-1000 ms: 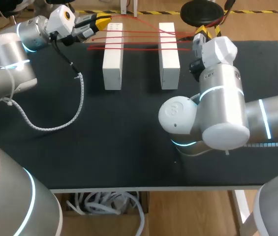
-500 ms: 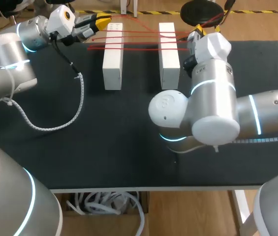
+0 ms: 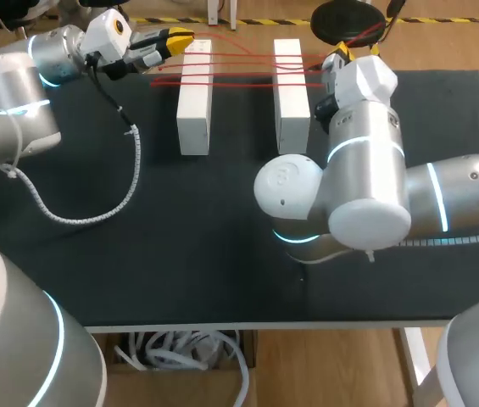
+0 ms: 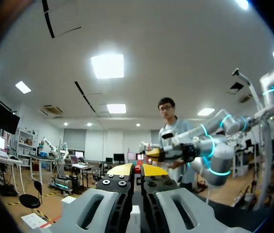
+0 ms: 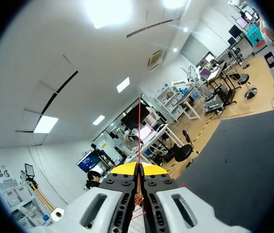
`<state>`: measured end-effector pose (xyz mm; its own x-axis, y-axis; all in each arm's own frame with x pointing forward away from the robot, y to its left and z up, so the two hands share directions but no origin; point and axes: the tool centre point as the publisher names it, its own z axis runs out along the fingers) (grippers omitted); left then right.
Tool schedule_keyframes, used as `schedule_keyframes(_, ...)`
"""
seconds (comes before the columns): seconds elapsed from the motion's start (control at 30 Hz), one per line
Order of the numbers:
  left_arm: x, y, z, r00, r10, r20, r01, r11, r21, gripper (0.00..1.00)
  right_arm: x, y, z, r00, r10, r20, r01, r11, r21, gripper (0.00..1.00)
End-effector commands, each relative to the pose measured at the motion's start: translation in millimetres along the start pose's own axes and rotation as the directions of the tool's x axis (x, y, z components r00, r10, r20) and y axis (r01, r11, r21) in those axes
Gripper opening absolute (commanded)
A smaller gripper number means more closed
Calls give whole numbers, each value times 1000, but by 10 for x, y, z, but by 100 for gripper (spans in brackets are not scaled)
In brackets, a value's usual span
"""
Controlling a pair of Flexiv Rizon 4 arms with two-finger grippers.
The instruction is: Grab the tape and strap the tape.
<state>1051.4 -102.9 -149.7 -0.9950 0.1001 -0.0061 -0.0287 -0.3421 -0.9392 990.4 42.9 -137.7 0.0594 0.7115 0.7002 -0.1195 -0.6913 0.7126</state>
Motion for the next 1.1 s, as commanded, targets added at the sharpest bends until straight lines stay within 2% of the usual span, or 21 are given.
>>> schedule_keyframes(0.03, 38, -116, 83, 996, -72, 46, 80, 977, -198, 0, 15, 24, -4, 1000, 0, 5, 0, 1000, 5, 0)
schedule_keyframes(0.13, 52, -133, 120, 994, -70, 82, 94, 937, -337, 0, 15, 24, -4, 1000, 0, 5, 0, 1000, 5, 0)
schedule_keyframes(0.17, 67, -128, 117, 992, -73, 104, 108, 914, -391, 0, 15, 24, -4, 1000, 0, 5, 0, 1000, 5, 0)
schedule_keyframes(0.2, 80, -136, 130, 993, -31, 117, 80, 890, -448, 0, 15, 24, -4, 1000, 0, 5, 0, 1000, 5, 0)
schedule_keyframes(0.23, 95, -147, 131, 990, -42, 135, 103, 868, -486, 0, 15, 24, -4, 1000, 0, 5, 0, 1000, 5, 0)
schedule_keyframes(0.3, 103, -182, 134, 988, -48, 147, 127, 798, -589, 0, 15, 24, -4, 1000, 0, 5, 0, 1000, 5, 0)
schedule_keyframes(0.43, 132, -288, 161, 987, -38, 157, 140, 687, -713, 0, 15, 24, -4, 1000, 0, 5, 0, 1000, 5, 0)
schedule_keyframes(0.47, 134, -306, 176, 987, -50, 153, 148, 659, -737, 0, 15, 24, -4, 1000, 0, 5, 0, 1000, 5, 0)
schedule_keyframes(0.5, 119, -310, 201, 984, -96, 150, 177, 609, -774, 0, 15, 24, -4, 1000, 0, 5, 0, 1000, 5, 0)
schedule_keyframes(0.57, 98, -335, 246, 981, -130, 145, 192, 551, -812, 0, 15, 24, -4, 1000, 0, 5, 0, 1000, 5, 0)
schedule_keyframes(0.6, 76, -334, 271, 974, -173, 146, 215, 502, -838, 0, 15, 24, -4, 1000, 0, 5, 0, 1000, 5, 0)
schedule_keyframes(0.63, 62, -343, 290, 972, -181, 150, 220, 477, -851, 0, 15, 24, -4, 1000, 0, 5, 0, 1000, 5, 0)
schedule_keyframes(0.67, 44, -350, 305, 961, -215, 174, 252, 425, -870, 0, 15, 24, -4, 1000, 0, 5, 0, 1000, 5, 0)
schedule_keyframes(0.73, 8, -357, 337, 950, -242, 197, 278, 373, -885, 0, 15, 24, -4, 1000, 0, 5, 0, 1000, 5, 0)
schedule_keyframes(0.77, -13, -357, 336, 936, -268, 229, 311, 321, -895, 0, 15, 24, -4, 1000, 0, 5, 0, 1000, 5, 0)
schedule_keyframes(0.83, -49, -353, 362, 930, -265, 255, 327, 278, -903, 0, 15, 24, -4, 1000, 0, 5, 0, 1000, 5, 0)
schedule_keyframes(0.87, -72, -334, 387, 923, -282, 260, 329, 234, -915, 0, 15, 24, -4, 1000, 0, 5, 0, 1000, 5, 0)
schedule_keyframes(0.9, -79, -324, 411, 927, -272, 259, 323, 228, -919, 0, 15, 24, -4, 1000, 0, 5, 0, 1000, 5, 0)
schedule_keyframes(1.03, -117, -281, 437, 916, -279, 289, 334, 127, -934, 0, 15, 24, -4, 1000, 0, 5, 0, 1000, 5, 0)
schedule_keyframes(1.07, -121, -281, 443, 918, -268, 293, 333, 118, -935, 0, 15, 24, -4, 1000, 0, 5, 0, 1000, 5, 0)
schedule_keyframes(1.1, -128, -283, 451, 911, -274, 308, 341, 81, -937, 0, 15, 24, -4, 1000, 0, 5, 0, 1000, 5, 0)
